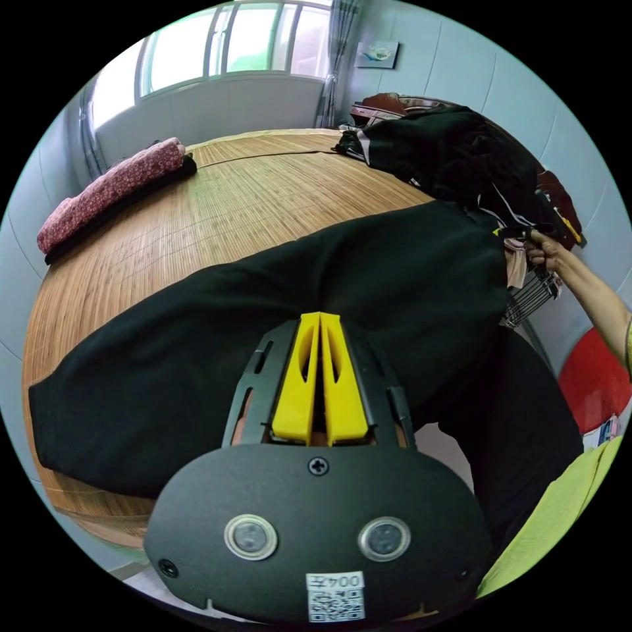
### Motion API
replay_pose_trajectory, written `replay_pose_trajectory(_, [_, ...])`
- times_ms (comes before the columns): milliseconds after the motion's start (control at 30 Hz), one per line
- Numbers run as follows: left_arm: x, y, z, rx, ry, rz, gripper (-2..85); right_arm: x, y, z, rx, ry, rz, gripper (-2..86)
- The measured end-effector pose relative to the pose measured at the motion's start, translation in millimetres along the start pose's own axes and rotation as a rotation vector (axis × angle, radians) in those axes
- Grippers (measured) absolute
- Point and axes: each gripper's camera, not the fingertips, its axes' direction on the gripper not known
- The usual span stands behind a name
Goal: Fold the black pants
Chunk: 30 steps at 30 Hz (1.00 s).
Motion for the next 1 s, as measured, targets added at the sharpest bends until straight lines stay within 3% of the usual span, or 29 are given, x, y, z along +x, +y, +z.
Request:
replay_pose_trajectory(133, [-8,2,7,-0.001,0.012,-0.014,0.3,25,27,-29,0.168,-0.218,0.262,5.7])
replay_pose_trajectory(200, [-9,2,10,-0.004,0.002,-0.007,0.3,8,48,-59,0.301,-0.127,0.268,5.2])
replay_pose_trajectory(267, [-9,2,13,-0.008,-0.014,-0.003,0.3,-50,68,-81,0.349,0.056,0.123,7.0])
replay_pose_trajectory(400, [-13,0,19,-0.021,-0.032,-0.015,0.2,-156,93,-72,0.392,0.158,-0.084,6.0])
replay_pose_trajectory(533, [-13,-3,25,-0.044,-0.070,0.005,0.2,-268,99,-1,0.348,0.331,-0.261,2.7])
replay_pose_trajectory(633, [-13,-4,29,-0.054,-0.097,0.017,0.2,-311,93,78,0.138,0.384,-0.361,0.3])
replay_pose_trajectory(667, [-13,-5,29,-0.055,-0.102,0.019,0.2,-321,102,87,0.237,0.443,-0.370,-0.1])
replay_pose_trajectory(733, [-14,-4,32,-0.055,-0.120,0.029,0.2,-330,100,95,0.224,0.477,-0.349,-0.4])
replay_pose_trajectory(1000, [-19,-1,40,-0.038,-0.159,0.052,0.2,-282,85,87,0.201,0.122,-0.196,0.1])
